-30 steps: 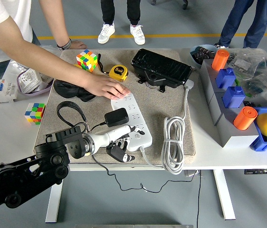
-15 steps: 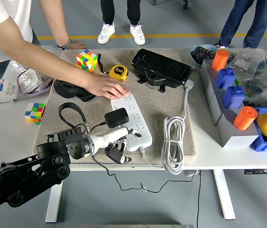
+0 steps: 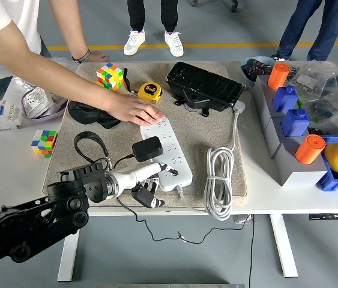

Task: Put the plug near the board,insert it into the board,press the button,pull the plug out

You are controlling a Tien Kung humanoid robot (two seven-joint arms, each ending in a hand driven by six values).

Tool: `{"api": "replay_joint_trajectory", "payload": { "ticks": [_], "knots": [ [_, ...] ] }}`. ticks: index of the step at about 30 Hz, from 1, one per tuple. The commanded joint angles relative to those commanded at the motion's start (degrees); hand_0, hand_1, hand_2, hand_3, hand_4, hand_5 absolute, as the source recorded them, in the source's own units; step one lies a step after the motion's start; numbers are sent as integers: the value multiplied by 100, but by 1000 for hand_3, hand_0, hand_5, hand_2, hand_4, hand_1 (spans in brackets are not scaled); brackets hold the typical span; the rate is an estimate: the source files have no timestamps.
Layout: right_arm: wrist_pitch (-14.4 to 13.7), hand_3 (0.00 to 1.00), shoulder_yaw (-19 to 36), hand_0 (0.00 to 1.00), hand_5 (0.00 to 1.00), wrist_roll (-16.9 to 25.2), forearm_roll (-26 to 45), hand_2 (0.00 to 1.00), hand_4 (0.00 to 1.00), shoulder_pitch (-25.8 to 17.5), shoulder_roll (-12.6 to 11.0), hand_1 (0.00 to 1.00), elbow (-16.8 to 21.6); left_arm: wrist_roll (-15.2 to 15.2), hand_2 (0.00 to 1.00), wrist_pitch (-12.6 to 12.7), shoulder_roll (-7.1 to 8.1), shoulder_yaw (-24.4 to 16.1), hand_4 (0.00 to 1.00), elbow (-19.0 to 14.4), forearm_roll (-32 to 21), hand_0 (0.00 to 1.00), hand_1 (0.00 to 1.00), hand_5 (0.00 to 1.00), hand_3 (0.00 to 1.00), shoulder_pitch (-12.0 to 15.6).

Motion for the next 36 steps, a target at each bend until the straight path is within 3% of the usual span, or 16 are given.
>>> {"api": "replay_joint_trajectory", "payload": {
  "ticks": [6, 13, 14, 17, 19, 20, 25, 26, 31, 32, 36],
  "knots": [
    [-1, 545, 2, 598, 218, 3, -2, 543, 783, -3, 6, 592, 2, -25, 209, -2, 10, -24, 766, -28, -24, 48, 120, 2, 862, 24],
    [1, 545, -13, 601, 217, 2, -5, 543, 784, -7, 4, 592, -2, -335, 209, 110, 11, -236, 756, -225, -180, 48, 120, 2, 858, 74],
    [1, 545, -12, 599, 217, 2, -4, 543, 784, -3, 4, 592, -2, -366, 212, 115, 11, -277, 610, -247, -232, 47, 106, 2, 857, 88],
    [1, 545, -5, 599, 217, 1, -8, 543, 784, 2, 12, 592, -1, -572, 212, 227, 3, -372, 610, -252, -392, 47, 106, 2, 857, 151],
    [0, 545, -7, 599, 217, 2, -4, 543, 784, 4, 14, 592, -4, -816, 212, 424, -9, -391, 610, -211, -508, 47, 106, 2, 857, 198],
    [0, 545, -12, 600, 217, 1, -2, 543, 783, 5, 15, 592, -6, -978, 294, 558, -18, -399, 855, -184, -562, 144, 112, 272, 814, 230],
    [-2, 545, -38, 600, 217, 2, -2, 543, 783, 8, 6, 592, -8, -1910, 294, 1396, -45, -399, 855, -7, -1254, 144, 112, 272, 814, 404],
    [-2, 545, -42, 600, 217, 3, -1, 543, 783, 10, 5, 593, -8, -2119, 474, 1580, -56, -402, 903, 33, -1450, 223, 298, 483, 729, 434],
    [-1, 545, -67, 600, 217, 4, -4, 543, 783, 18, -4, 593, -2, -2915, 474, 2156, -140, -488, 903, 189, -2155, 223, 298, 483, 729, 572],
    [-1, 545, -76, 599, 217, 4, -2, 543, 783, 15, -6, 593, -2, -3051, 663, 2243, -159, -508, 924, 226, -2278, 546, 652, 585, 748, 602],
    [-3, 545, -91, 599, 217, 2, 1, 543, 783, 26, -11, 593, -5, -3464, 663, 2527, -220, -575, 924, 385, -2568, 546, 652, 585, 748, 668]
  ]
}}
